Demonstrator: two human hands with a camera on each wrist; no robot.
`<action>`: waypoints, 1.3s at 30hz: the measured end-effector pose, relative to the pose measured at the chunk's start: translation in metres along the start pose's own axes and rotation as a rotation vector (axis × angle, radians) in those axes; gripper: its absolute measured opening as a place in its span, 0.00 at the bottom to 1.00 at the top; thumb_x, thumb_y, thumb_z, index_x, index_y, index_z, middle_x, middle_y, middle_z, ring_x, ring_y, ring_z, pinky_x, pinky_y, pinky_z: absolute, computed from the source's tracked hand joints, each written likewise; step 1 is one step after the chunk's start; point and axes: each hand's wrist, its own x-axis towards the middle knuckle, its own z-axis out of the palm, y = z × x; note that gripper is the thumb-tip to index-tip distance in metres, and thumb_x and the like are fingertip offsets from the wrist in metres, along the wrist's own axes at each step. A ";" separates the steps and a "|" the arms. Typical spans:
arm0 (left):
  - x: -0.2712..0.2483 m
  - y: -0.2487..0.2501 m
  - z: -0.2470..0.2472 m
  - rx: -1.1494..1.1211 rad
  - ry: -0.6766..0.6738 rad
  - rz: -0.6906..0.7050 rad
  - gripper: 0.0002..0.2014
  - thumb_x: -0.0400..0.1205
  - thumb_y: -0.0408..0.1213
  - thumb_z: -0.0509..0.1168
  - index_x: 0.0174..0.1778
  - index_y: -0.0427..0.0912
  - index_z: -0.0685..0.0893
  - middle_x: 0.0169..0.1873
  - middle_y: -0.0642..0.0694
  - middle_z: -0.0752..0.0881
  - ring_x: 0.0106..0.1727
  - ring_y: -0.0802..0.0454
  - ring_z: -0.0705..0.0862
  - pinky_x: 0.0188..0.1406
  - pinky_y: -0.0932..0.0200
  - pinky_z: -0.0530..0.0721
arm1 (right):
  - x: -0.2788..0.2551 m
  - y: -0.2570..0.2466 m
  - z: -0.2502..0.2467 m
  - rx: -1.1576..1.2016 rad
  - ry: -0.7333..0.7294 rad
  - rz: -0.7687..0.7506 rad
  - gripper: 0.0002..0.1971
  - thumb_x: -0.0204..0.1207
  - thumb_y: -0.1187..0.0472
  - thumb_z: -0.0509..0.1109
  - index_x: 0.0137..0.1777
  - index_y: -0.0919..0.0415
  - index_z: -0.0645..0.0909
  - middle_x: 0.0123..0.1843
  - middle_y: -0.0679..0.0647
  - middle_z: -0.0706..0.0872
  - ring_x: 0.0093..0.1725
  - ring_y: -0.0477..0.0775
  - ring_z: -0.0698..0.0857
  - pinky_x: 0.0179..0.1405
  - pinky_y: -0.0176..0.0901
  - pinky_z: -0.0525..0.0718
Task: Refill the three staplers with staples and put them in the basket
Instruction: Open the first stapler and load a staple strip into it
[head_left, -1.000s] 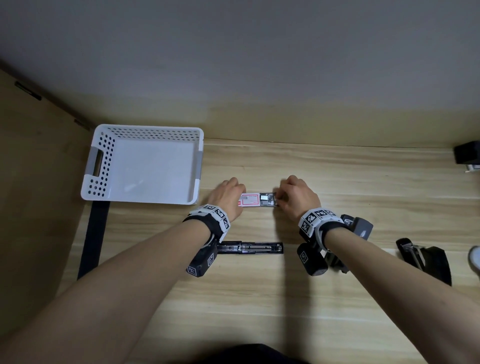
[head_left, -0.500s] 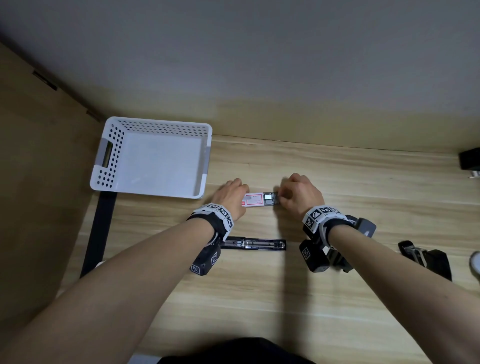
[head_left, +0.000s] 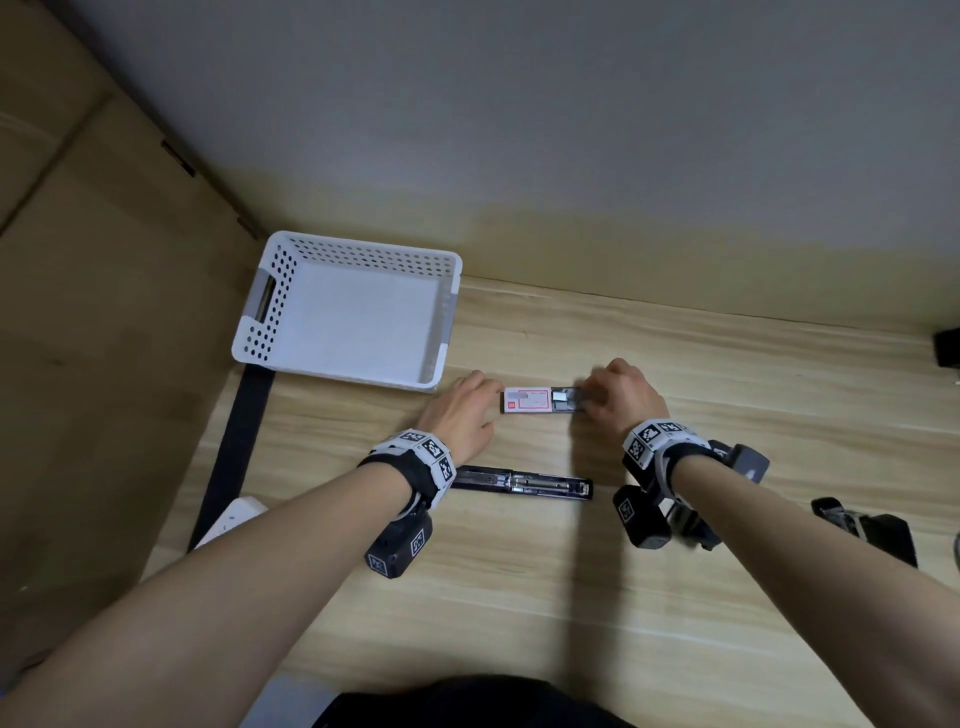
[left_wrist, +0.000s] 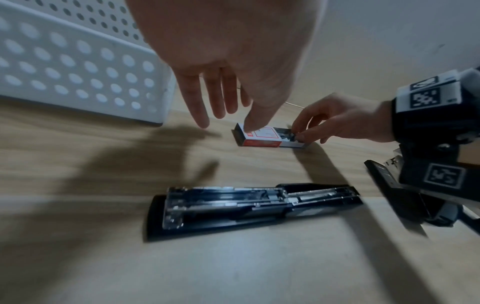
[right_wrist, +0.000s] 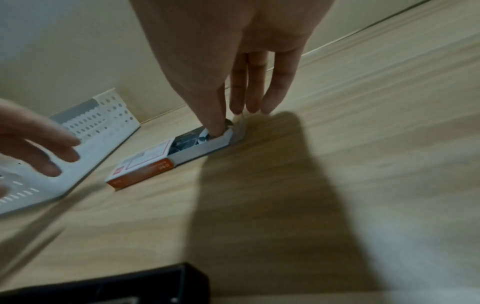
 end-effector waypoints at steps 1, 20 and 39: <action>-0.006 -0.001 0.001 -0.003 0.001 -0.004 0.25 0.79 0.33 0.68 0.74 0.44 0.74 0.67 0.48 0.76 0.65 0.50 0.77 0.59 0.50 0.82 | 0.001 -0.001 0.001 -0.020 -0.003 0.012 0.08 0.74 0.51 0.72 0.48 0.54 0.82 0.52 0.54 0.77 0.56 0.59 0.78 0.39 0.46 0.75; -0.066 -0.022 0.031 -0.077 -0.105 -0.147 0.18 0.78 0.41 0.70 0.65 0.47 0.82 0.61 0.52 0.81 0.61 0.50 0.81 0.57 0.55 0.80 | -0.047 -0.060 0.049 0.426 -0.099 0.005 0.04 0.67 0.55 0.81 0.39 0.51 0.89 0.38 0.45 0.91 0.41 0.46 0.89 0.49 0.49 0.88; -0.064 -0.024 0.034 -0.070 -0.167 -0.203 0.05 0.83 0.45 0.67 0.48 0.56 0.88 0.48 0.54 0.85 0.50 0.48 0.83 0.48 0.49 0.84 | -0.025 -0.061 0.056 0.311 -0.158 -0.040 0.05 0.71 0.55 0.78 0.46 0.47 0.90 0.42 0.41 0.91 0.44 0.42 0.88 0.51 0.48 0.87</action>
